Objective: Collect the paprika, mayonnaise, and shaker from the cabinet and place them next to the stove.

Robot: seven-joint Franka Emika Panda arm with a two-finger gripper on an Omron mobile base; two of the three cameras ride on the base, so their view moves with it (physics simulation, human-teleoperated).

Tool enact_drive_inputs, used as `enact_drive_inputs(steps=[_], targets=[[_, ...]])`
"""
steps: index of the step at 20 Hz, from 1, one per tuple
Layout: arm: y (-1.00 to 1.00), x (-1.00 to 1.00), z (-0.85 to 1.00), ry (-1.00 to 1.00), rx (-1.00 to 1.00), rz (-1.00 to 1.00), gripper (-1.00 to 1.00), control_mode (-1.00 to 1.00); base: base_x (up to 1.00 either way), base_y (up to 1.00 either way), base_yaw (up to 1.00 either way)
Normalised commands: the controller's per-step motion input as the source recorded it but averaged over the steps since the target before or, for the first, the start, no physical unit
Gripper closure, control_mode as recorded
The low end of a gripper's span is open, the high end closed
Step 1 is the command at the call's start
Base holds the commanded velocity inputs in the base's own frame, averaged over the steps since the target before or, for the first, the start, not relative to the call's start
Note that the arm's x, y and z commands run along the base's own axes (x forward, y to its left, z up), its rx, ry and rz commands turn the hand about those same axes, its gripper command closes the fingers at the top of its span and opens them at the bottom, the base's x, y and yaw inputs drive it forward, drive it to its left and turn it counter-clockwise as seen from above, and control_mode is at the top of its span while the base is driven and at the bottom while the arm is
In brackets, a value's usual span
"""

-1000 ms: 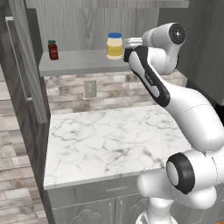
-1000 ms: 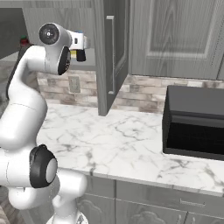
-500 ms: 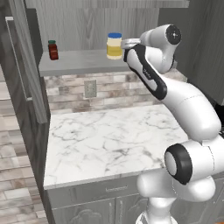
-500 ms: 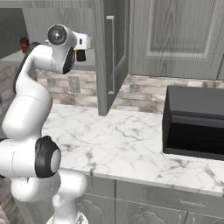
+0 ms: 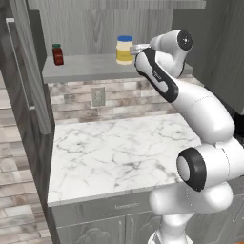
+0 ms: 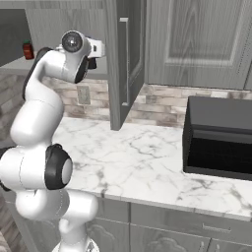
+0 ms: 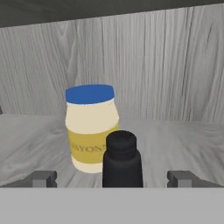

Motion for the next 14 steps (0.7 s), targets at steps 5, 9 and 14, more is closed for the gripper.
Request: enact_drive_inputs(steps=[5,9,14], targets=[[-0.01,0.28,-0.12,0.00,0.00,0.05,-1.00,-1.00,0.00,0.00,0.00],[-0.02,0.29,-0.09,0.00,0.00,0.06,-1.00,-1.00,0.00,0.00,0.00],[0.00,0.22,-0.13,0.00,0.00,0.06,-1.00,-1.00,0.00,0.00,0.00]])
